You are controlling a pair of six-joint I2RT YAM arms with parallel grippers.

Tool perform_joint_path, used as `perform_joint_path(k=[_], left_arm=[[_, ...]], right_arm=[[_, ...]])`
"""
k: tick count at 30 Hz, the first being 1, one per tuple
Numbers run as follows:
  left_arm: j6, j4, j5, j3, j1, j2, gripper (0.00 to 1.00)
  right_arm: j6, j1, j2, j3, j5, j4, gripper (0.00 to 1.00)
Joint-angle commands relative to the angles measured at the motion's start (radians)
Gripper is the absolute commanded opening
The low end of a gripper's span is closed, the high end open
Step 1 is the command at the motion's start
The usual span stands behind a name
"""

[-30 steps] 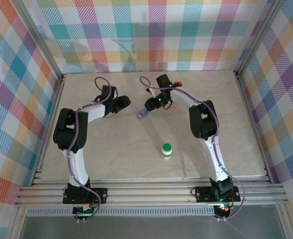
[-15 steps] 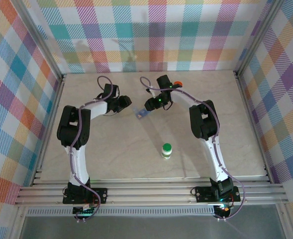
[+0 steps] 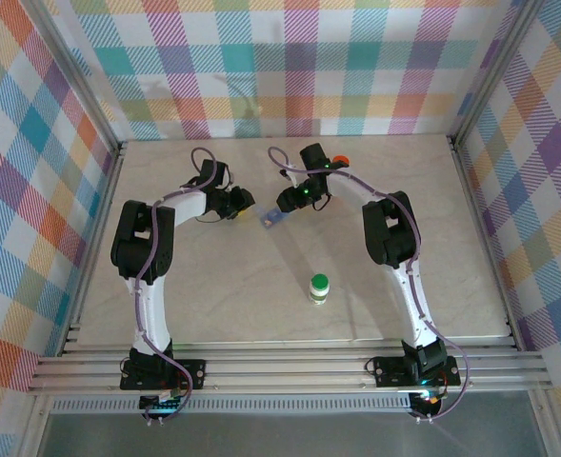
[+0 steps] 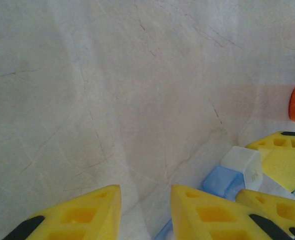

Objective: Sort the pills into containers

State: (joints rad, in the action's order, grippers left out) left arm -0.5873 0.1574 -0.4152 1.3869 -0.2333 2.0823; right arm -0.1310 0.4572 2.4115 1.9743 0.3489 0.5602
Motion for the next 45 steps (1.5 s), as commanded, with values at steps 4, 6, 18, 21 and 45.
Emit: perform_joint_path(k=[4,6,18,21,45], left_arm=[[0.008,0.009,-0.09,0.012,-0.027,-0.017,0.31],[0.011,0.011,-0.089,0.005,-0.039,-0.027,0.3],[0.01,-0.004,-0.06,-0.058,-0.099,-0.096,0.26],[0.01,0.004,-0.071,-0.058,-0.115,-0.099,0.25],[0.113,0.11,0.188,-0.091,-0.158,-0.169,0.37]], right_arm=[[0.025,0.005,0.011,-0.024,-0.06,0.062,0.53],[0.025,0.004,0.015,-0.02,-0.069,0.069,0.53],[0.096,-0.002,0.033,-0.004,-0.092,0.099,0.53],[0.107,-0.004,0.034,-0.006,-0.093,0.104,0.53],[0.117,-0.008,0.026,-0.033,-0.071,0.094,0.53]])
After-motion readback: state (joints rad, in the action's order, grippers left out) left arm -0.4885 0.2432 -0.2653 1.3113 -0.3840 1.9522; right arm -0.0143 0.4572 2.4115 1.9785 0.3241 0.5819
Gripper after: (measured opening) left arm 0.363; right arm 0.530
